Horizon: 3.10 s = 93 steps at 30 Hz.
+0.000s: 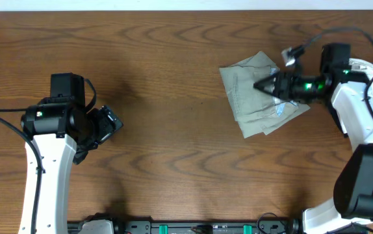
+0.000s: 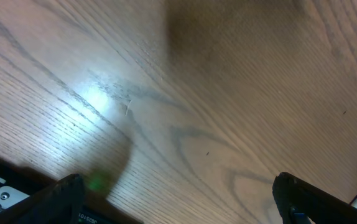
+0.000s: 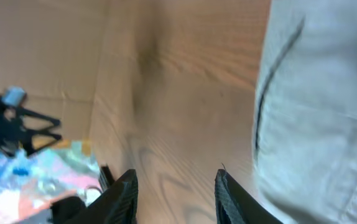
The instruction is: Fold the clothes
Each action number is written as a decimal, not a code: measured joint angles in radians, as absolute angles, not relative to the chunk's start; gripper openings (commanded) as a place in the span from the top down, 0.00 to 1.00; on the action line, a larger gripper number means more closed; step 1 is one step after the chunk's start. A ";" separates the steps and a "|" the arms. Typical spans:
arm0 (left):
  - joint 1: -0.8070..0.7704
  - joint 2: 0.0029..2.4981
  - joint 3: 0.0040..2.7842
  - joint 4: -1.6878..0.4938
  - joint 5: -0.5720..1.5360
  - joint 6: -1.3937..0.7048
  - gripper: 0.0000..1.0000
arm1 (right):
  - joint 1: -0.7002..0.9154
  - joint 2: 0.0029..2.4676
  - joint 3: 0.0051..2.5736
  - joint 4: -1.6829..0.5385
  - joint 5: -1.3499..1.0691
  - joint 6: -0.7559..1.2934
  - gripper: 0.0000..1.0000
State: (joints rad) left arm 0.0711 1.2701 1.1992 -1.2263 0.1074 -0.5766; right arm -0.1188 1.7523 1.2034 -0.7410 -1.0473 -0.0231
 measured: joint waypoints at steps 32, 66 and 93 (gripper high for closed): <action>0.071 1.270 1.199 -1.226 0.124 -0.577 0.02 | -0.174 1.466 1.051 -0.443 -0.752 0.140 0.53; 0.071 1.270 1.199 -1.211 0.124 -0.577 0.02 | -0.173 1.768 1.052 -0.255 -0.018 0.200 0.78; 0.071 1.270 1.199 -1.222 0.125 -0.577 0.02 | -0.168 1.866 1.052 -0.317 -0.119 0.179 0.99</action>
State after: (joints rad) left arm 0.0711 1.2701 1.1992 -1.2224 0.1246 -0.5766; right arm -0.1677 1.8656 1.0519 -0.3172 -0.1188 0.1791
